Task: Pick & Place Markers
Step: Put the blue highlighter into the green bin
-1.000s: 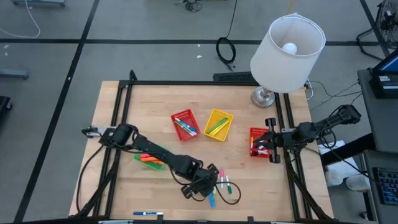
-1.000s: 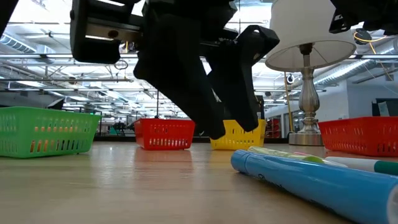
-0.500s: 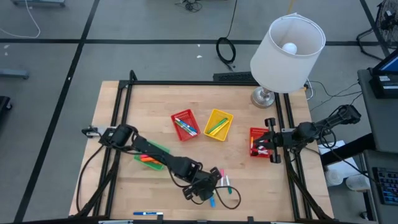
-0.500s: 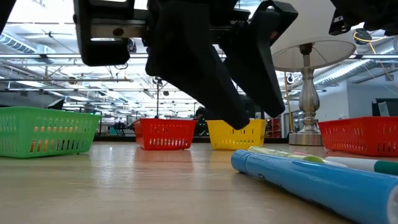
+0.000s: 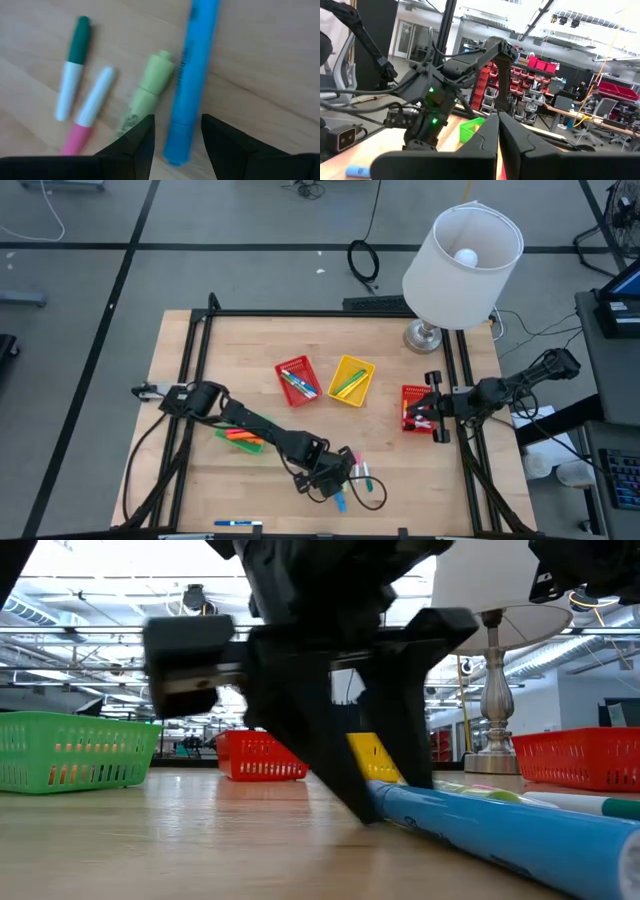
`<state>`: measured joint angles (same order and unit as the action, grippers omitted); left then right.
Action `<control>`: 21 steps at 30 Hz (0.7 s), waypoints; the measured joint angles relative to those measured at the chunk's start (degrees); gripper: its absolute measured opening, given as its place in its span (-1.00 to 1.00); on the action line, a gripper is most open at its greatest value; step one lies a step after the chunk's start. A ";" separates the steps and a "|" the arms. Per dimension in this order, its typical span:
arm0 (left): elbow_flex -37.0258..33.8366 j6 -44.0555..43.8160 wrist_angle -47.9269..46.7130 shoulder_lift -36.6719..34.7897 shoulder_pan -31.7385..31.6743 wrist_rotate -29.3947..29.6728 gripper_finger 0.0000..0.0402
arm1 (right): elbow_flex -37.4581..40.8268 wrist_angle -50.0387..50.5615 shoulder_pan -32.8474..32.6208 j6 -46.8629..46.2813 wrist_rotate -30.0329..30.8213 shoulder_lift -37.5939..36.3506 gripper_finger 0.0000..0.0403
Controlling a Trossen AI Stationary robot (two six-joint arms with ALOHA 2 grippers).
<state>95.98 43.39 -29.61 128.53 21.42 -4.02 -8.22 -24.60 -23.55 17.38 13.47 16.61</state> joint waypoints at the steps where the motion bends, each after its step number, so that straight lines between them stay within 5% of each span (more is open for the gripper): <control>1: 0.00 0.06 -0.22 0.00 0.01 -0.02 -0.15 | 0.08 -0.35 -0.02 0.18 0.11 0.04 -1.00; 7: 0.13 -0.02 -0.18 0.52 -0.31 -1.29 -0.27 | 0.25 -0.83 0.00 0.75 0.16 -0.21 -1.00; 13: 0.09 -0.50 -0.30 0.55 -0.28 -2.03 -0.72 | 0.25 -0.68 0.00 0.54 0.17 -0.19 -1.00; 21: 0.09 -0.06 -4.19 -0.03 1.53 -2.44 -0.74 | 0.25 -0.42 0.00 -0.27 0.17 -0.19 -1.00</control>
<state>96.07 43.34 -33.80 128.50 22.94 -6.47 -7.97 -25.02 -23.55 17.11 13.65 16.43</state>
